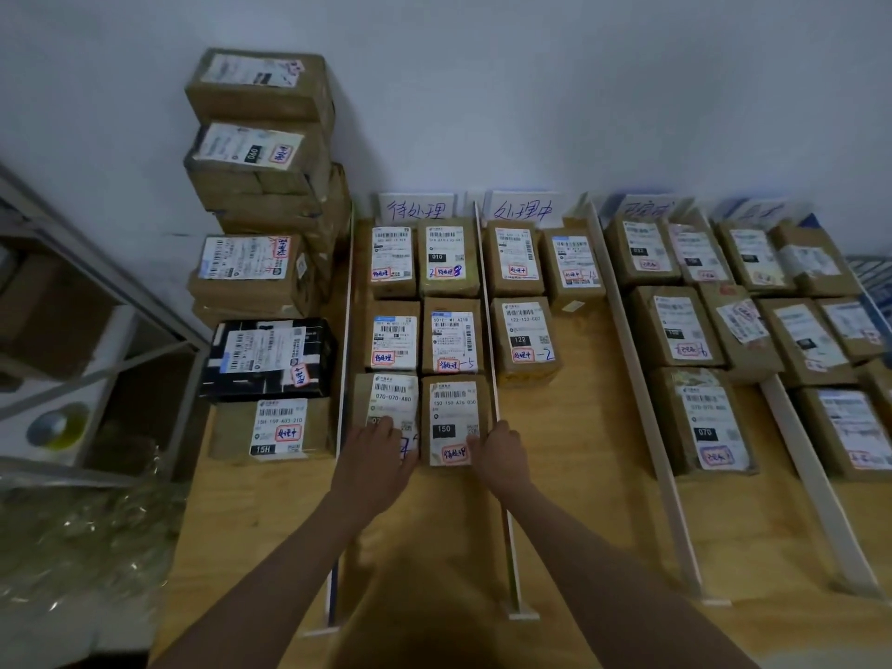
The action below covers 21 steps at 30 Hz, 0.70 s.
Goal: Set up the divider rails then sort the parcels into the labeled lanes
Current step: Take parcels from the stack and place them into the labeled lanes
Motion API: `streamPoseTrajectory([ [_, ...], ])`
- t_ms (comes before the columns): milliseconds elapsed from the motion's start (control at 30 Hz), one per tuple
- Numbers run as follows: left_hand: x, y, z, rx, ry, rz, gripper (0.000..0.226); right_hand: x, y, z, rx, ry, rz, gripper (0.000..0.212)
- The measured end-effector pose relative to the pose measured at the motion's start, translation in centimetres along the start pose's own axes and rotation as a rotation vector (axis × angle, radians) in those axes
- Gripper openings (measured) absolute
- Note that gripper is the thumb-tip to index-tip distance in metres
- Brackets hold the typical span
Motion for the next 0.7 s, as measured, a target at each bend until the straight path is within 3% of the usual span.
streamPoseTrajectory([
  [200,0.0,0.5,-1.3,0.11,0.014,-0.015,0.042,0.5,-1.3,-3.0,-0.025,0.018,-0.041,0.037],
  [500,-1.2,-0.7,-8.2,0.08,0.187,-0.072,0.049,-0.2,-6.2,-11.3,-0.332,-0.253,-0.393,0.037],
  [700,-3.2,-4.7,-11.5,-0.023,0.248,-0.102,0.052,-1.5,-10.2,-12.2,-0.467,-0.297,-0.54,0.041],
])
Point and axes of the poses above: each hand's wrist, its own y-axis towards the middle knuckle, its own z-axis out of the palm, x = y × z, the point moved 3 cm from there along y, towards the middle knuckle, and after that the axes turned 12 degrees about z, right-handed, at the moved point
